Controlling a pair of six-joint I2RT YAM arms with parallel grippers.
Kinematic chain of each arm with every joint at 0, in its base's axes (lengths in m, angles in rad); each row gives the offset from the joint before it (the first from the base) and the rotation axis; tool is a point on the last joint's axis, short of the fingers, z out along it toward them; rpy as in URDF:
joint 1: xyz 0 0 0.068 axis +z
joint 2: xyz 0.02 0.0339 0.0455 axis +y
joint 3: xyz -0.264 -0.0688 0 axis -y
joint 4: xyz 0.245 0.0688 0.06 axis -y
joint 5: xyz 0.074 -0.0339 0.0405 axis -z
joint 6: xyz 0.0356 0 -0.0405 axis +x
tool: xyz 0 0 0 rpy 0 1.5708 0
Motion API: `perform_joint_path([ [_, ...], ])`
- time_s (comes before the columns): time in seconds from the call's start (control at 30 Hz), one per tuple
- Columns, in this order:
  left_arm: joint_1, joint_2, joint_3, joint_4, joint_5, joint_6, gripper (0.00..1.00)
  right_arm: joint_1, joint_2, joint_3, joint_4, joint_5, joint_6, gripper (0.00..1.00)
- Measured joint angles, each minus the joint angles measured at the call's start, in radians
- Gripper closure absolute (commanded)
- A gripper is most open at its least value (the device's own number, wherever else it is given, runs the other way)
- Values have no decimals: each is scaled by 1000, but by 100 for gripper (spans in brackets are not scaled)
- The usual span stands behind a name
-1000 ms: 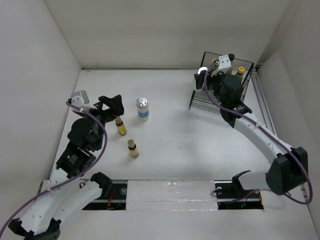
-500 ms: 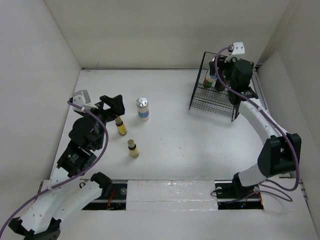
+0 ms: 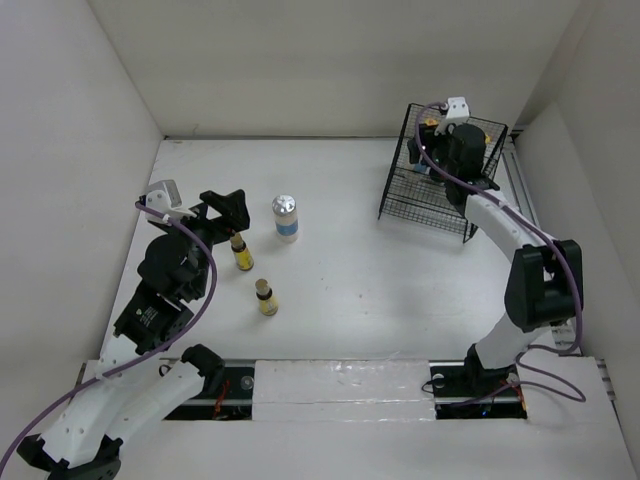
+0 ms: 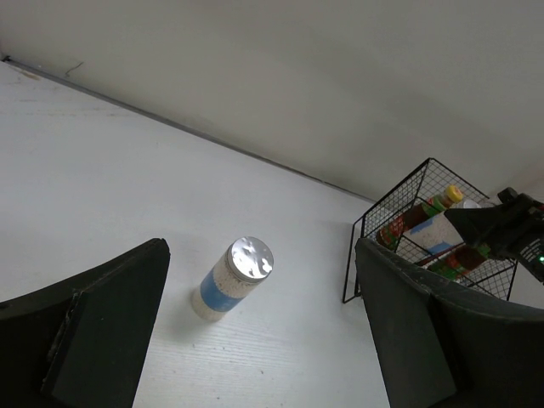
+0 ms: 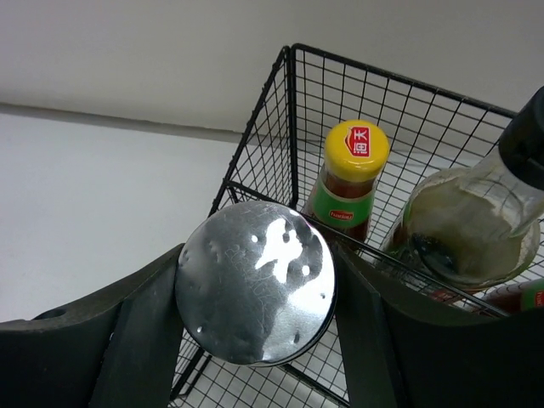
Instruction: Organize the condiment bottles
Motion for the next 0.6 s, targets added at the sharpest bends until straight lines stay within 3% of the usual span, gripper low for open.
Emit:
perform_joint_path([
  [0.27, 0, 0, 0, 0, 2, 0, 13, -1, 81, -6, 13, 0, 16, 50],
  [0.4, 0, 0, 0, 0, 4, 0, 13, -1, 121, -19, 19, 9, 34, 43],
  [0.6, 0, 0, 0, 0, 4, 0, 13, -1, 136, -28, 40, 10, 64, 20],
])
